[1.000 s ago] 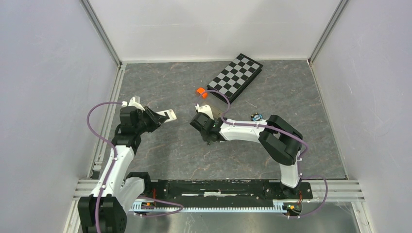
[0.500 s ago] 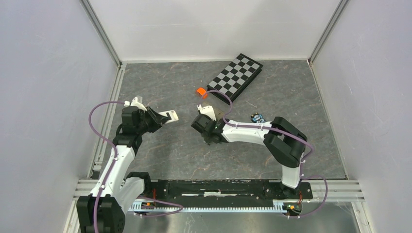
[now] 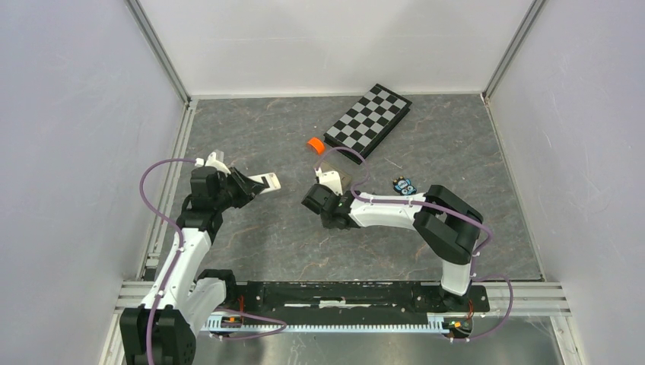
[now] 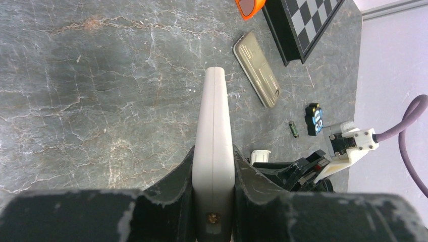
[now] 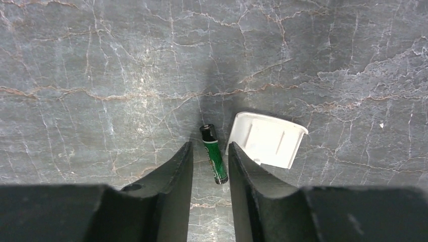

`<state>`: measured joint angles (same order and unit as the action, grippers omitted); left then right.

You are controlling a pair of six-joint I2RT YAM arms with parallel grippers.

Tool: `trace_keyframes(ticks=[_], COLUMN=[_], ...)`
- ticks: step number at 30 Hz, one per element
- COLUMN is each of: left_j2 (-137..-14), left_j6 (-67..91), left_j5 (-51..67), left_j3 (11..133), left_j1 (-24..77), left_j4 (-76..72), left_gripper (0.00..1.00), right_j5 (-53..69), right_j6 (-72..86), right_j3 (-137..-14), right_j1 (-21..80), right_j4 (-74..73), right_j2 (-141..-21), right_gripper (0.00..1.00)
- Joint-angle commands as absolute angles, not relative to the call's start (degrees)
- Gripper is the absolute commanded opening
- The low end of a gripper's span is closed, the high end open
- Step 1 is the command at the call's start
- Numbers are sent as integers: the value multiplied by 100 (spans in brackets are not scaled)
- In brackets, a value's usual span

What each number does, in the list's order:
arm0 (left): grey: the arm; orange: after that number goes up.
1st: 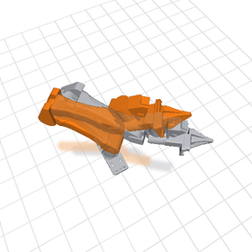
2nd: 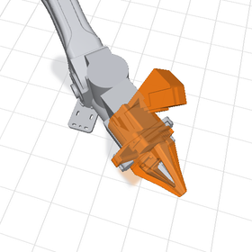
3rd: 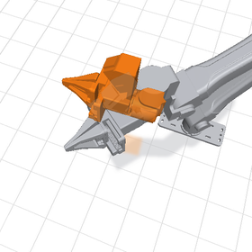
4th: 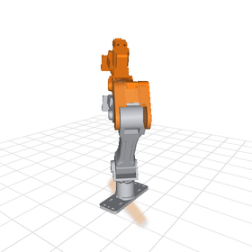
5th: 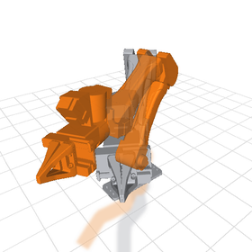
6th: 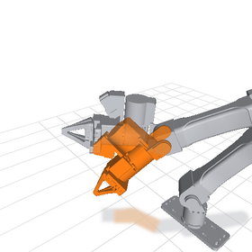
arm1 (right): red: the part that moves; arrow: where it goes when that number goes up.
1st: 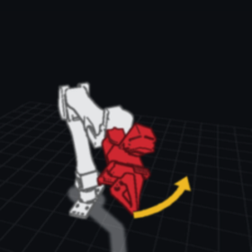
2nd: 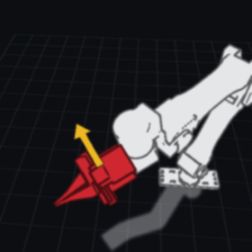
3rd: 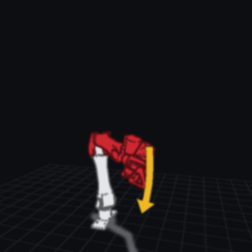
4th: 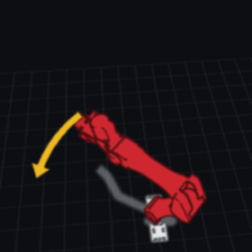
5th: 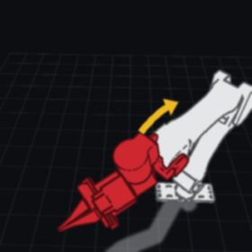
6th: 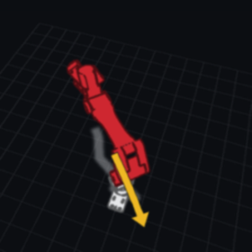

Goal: Load the batteries into the remote control

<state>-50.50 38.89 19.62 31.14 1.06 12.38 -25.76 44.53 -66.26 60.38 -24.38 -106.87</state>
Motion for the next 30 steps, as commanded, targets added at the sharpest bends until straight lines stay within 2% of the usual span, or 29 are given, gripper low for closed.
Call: trace_keyframes(ticks=[1, 6, 14, 18, 30], left_j2=[-4965, -5040, -5160, -5257, -5352], left_j6=[3720, 3729, 3757, 3744, 4182], left_j5=[2100, 2143, 2391, 2573, 3210], left_j3=[3133, 3155, 3129, 3160, 2654], left_j1=[123, 128, 164, 392, 624], left_j4=[1092, 1072, 985, 939, 259], left_gripper=[2, 2, 2, 2, 2], right_j5=[-2456, -2544, -2611, -2792, -2936], right_j6=[4641, 4540, 4281, 4130, 3821], right_j3=[-6729, -6723, -6632, -6407, -5792], right_j1=[6056, 6060, 6020, 6012, 5813], right_j4=[-2453, -2439, -2298, -1971, -1468], right_j2=[-10879, -10898, -10879, -10479, -9419], right_gripper=[32, 26, 8, 6, 7])
